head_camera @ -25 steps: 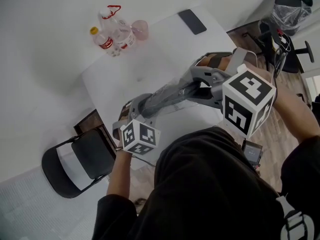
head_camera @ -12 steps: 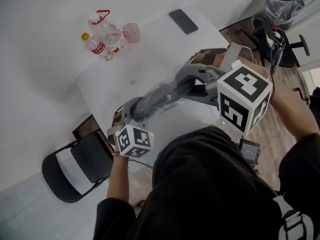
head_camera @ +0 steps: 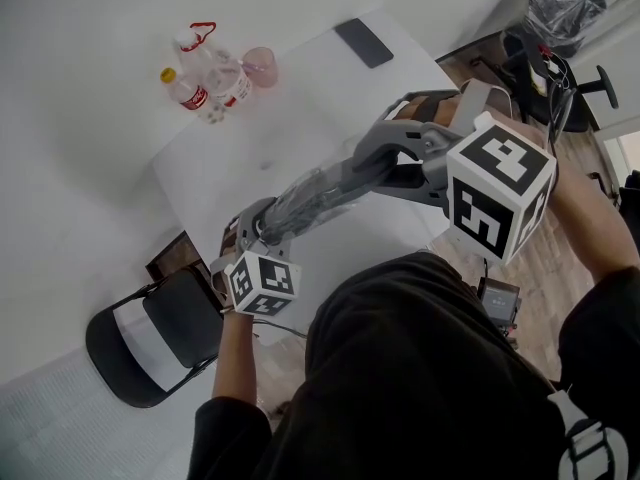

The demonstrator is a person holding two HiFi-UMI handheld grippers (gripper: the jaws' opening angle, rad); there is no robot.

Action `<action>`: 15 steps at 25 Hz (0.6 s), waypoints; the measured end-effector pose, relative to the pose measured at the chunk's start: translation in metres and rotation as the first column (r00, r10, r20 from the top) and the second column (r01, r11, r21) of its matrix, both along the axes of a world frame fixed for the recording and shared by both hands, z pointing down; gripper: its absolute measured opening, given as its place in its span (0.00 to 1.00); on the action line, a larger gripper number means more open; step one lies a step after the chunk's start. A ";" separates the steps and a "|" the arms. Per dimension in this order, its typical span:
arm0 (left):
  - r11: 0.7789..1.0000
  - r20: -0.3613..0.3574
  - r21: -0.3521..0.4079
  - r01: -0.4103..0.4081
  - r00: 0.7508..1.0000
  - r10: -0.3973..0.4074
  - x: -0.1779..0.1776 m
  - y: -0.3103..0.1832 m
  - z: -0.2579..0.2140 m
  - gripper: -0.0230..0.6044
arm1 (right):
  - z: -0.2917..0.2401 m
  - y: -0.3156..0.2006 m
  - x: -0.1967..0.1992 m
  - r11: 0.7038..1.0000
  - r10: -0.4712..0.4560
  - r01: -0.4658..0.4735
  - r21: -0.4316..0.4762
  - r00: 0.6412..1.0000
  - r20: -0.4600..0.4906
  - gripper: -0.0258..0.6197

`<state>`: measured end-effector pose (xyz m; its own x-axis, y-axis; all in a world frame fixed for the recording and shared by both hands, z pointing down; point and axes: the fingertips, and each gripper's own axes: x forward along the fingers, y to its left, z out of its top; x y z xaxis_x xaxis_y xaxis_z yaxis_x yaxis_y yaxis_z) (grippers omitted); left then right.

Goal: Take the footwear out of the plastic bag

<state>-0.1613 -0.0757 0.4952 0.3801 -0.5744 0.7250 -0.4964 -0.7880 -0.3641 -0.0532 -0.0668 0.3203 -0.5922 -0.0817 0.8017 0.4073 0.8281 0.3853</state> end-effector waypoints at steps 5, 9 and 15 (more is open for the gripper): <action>1.000 -0.022 -0.008 0.015 1.000 -0.015 -0.002 0.002 0.002 0.24 | -0.005 0.001 0.008 1.000 0.011 -0.011 -0.016 1.000 0.012 0.16; 1.000 -0.023 -0.003 0.023 0.999 -0.023 -0.002 0.002 -0.001 0.23 | -0.006 0.001 0.010 1.000 0.016 -0.015 -0.013 1.000 0.016 0.16; 1.000 -0.024 0.009 0.026 0.999 -0.026 -0.001 0.002 -0.003 0.23 | -0.010 -0.001 0.011 1.000 -0.003 0.003 0.009 1.000 0.017 0.16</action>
